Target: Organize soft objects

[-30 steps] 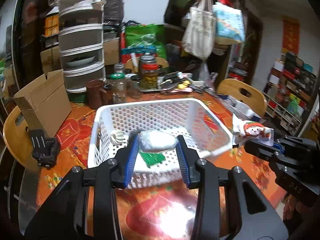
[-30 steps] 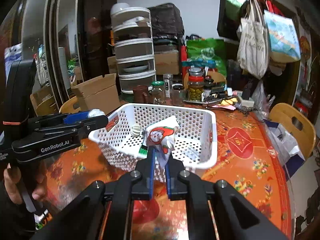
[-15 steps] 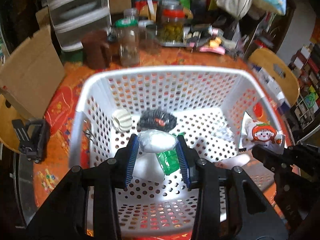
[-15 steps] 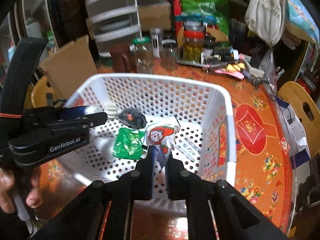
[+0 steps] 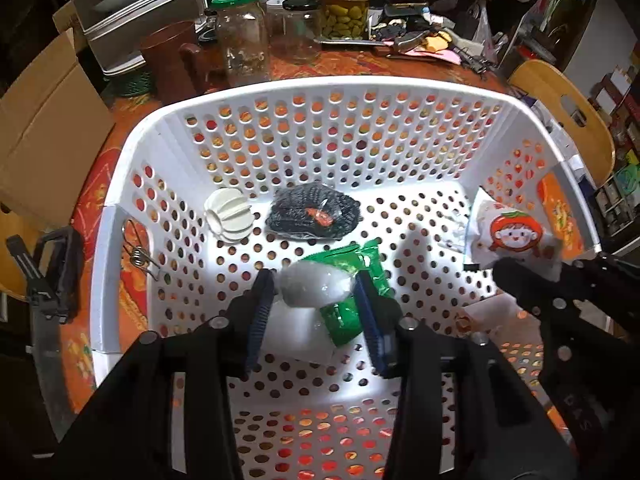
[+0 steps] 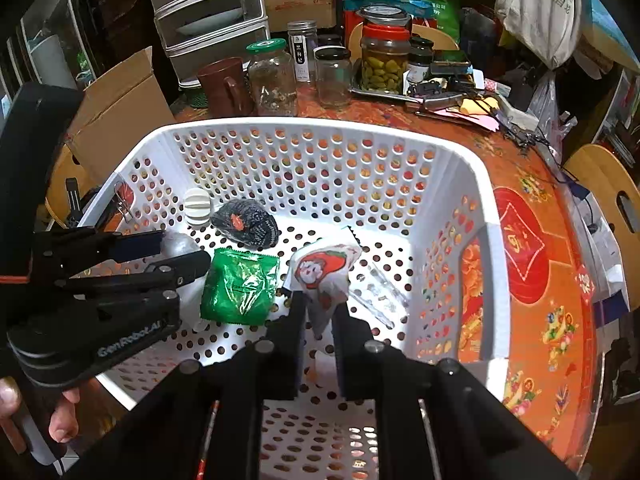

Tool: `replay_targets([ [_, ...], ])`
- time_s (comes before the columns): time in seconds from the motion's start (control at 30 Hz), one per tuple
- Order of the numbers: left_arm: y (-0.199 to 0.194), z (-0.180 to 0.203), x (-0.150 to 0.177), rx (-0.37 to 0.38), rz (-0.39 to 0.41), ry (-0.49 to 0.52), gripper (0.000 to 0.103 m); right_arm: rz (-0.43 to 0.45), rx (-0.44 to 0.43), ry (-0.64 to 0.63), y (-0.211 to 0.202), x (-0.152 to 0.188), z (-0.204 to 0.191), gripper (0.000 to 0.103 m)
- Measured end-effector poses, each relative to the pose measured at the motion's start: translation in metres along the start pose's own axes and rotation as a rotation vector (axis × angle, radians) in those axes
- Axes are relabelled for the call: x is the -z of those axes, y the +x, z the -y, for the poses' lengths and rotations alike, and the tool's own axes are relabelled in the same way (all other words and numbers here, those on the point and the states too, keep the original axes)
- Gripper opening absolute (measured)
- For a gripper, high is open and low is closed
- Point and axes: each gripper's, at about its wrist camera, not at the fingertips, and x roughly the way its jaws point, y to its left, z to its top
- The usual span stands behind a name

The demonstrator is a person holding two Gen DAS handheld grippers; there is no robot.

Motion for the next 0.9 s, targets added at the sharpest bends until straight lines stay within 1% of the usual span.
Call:
replay_targets([
  [0.03,-0.001,-0.001,0.000,0.006,0.006,-0.001,0.055,0.005,-0.006,0.007,-0.001,0.000,0.002,0.018],
  [0.07,-0.003,-0.001,0.001,0.009,0.018,-0.002,0.063,0.008,-0.014,0.015,-0.002,0.000,0.004,0.024],
  [0.1,-0.006,0.000,0.001,0.010,0.031,0.000,0.066,0.014,-0.021,0.020,-0.003,0.001,0.005,0.029],
  [0.13,-0.007,0.000,0.001,0.014,0.034,0.001,0.069,0.019,-0.028,0.022,-0.005,0.001,0.006,0.031],
  [0.2,-0.012,0.002,0.002,0.020,0.046,0.005,0.070,0.031,-0.033,0.022,-0.010,0.002,0.006,0.036],
  [0.27,-0.017,0.002,0.004,0.016,0.058,0.009,0.074,0.044,-0.037,0.020,-0.016,0.004,0.006,0.037],
  [0.33,-0.025,0.000,0.006,0.012,0.077,0.006,0.076,0.056,-0.042,0.023,-0.021,0.006,0.007,0.037],
  [0.4,-0.038,-0.003,0.010,-0.003,0.108,-0.002,0.077,0.072,-0.049,0.025,-0.029,0.008,0.008,0.039],
  [0.43,-0.045,-0.005,0.012,-0.001,0.125,-0.003,0.080,0.081,-0.051,0.025,-0.034,0.010,0.008,0.040],
  [0.47,-0.050,-0.006,0.014,0.002,0.139,-0.002,0.083,0.094,-0.053,0.024,-0.040,0.013,0.008,0.045],
  [0.5,-0.061,-0.008,0.018,0.002,0.167,-0.001,0.085,0.106,-0.053,0.021,-0.045,0.015,0.008,0.053],
  [0.53,-0.066,-0.009,0.021,-0.002,0.182,0.001,0.090,0.123,-0.051,0.019,-0.052,0.018,0.008,0.057],
  [0.57,-0.074,-0.009,0.024,-0.012,0.202,0.004,0.095,0.140,-0.050,0.020,-0.058,0.021,0.008,0.066],
  [0.6,-0.081,-0.009,0.028,-0.024,0.219,0.010,0.097,0.162,-0.050,0.020,-0.066,0.024,0.007,0.077],
  [0.63,-0.087,-0.009,0.031,-0.031,0.231,0.016,0.099,0.177,-0.052,0.019,-0.071,0.027,0.007,0.083],
  [0.67,-0.091,-0.009,0.034,-0.031,0.241,0.020,0.100,0.193,-0.058,0.018,-0.078,0.030,0.006,0.090],
  [0.7,-0.097,-0.009,0.039,-0.033,0.255,0.022,0.101,0.208,-0.066,0.019,-0.085,0.034,0.005,0.094],
  [0.73,-0.102,-0.010,0.043,-0.032,0.262,0.022,0.103,0.217,-0.073,0.022,-0.091,0.038,0.004,0.095],
  [0.77,-0.106,-0.011,0.048,-0.024,0.267,0.024,0.103,0.223,-0.076,0.025,-0.095,0.042,0.004,0.098],
  [0.83,-0.114,-0.010,0.058,-0.005,0.272,0.026,0.103,0.229,-0.092,0.032,-0.102,0.052,0.001,0.099],
  [0.9,-0.121,-0.008,0.069,0.000,0.281,0.037,0.103,0.222,-0.086,0.046,-0.107,0.061,-0.001,0.099],
])
